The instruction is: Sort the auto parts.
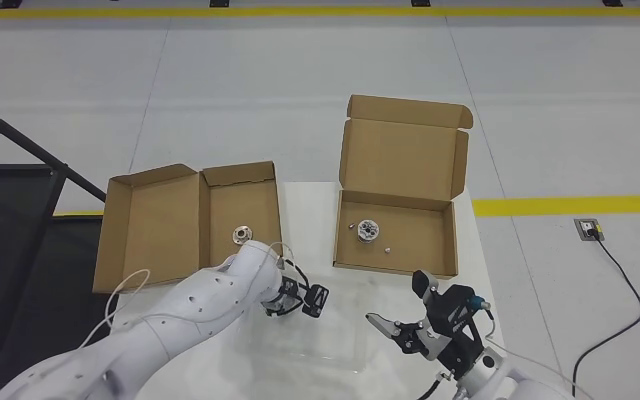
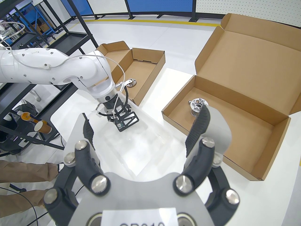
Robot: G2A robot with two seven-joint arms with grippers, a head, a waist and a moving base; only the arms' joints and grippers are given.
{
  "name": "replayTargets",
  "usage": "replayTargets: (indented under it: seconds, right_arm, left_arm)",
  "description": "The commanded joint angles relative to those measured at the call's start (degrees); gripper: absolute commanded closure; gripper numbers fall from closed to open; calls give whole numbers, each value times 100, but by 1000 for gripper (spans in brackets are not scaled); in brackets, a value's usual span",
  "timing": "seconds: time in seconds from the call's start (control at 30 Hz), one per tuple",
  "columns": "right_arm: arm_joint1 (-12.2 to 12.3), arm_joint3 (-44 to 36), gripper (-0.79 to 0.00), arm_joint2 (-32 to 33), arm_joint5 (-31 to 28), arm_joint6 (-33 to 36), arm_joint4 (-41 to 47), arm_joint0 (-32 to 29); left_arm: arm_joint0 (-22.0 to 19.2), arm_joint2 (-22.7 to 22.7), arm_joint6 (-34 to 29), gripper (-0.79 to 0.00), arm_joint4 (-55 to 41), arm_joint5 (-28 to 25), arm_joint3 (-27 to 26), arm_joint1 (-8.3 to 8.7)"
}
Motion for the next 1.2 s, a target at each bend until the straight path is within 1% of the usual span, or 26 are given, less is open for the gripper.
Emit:
replayTargets:
  seconds: [0.0, 0.07, 0.17, 0.2, 0.23, 0.27, 0.3, 0.33, 0.43, 0.57, 0.73, 0.9, 1.03, 1.17]
  right_arm:
    - [0, 0, -785, 0, 0, 0, 0, 0]
    - [0, 0, -785, 0, 0, 0, 0, 0]
    - [0, 0, -785, 0, 0, 0, 0, 0]
    - [0, 0, -785, 0, 0, 0, 0, 0]
    - [0, 0, -785, 0, 0, 0, 0, 0]
    - [0, 0, -785, 0, 0, 0, 0, 0]
    - [0, 0, -785, 0, 0, 0, 0, 0]
    - [0, 0, -785, 0, 0, 0, 0, 0]
    - [0, 0, -785, 0, 0, 0, 0, 0]
    - [0, 0, -785, 0, 0, 0, 0, 0]
    - [0, 0, -785, 0, 0, 0, 0, 0]
    - [0, 0, -785, 0, 0, 0, 0, 0]
    - [0, 0, -785, 0, 0, 0, 0, 0]
    - [0, 0, -785, 0, 0, 0, 0, 0]
  left_arm:
    - [7, 1, 5, -329, 41, 0, 37, -20]
    - [6, 1, 24, -320, 69, 0, 69, -38]
    - [5, 1, 58, -283, 102, 0, 111, -61]
    - [5, 1, 70, -240, 113, 0, 122, -67]
    - [8, 1, 76, -163, 134, 0, 125, -72]
    - [10, 1, 94, -68, 148, 0, 127, -75]
    - [11, 1, 100, -25, 173, 0, 125, -77]
    - [11, 1, 114, 0, 187, 0, 118, -75]
    - [-6, 1, 158, 0, 233, 0, 36, -45]
    - [-60, 0, 182, 0, 251, 0, -191, 65]
    - [-98, -25, 141, 0, 151, 0, -587, 284]
    - [-50, -214, 49, 0, 15, 0, -1171, 569]
    - [46, -505, -168, 0, -33, 13, -1821, 871]
    - [287, -1012, -484, 0, -169, 115, -2512, 1256]
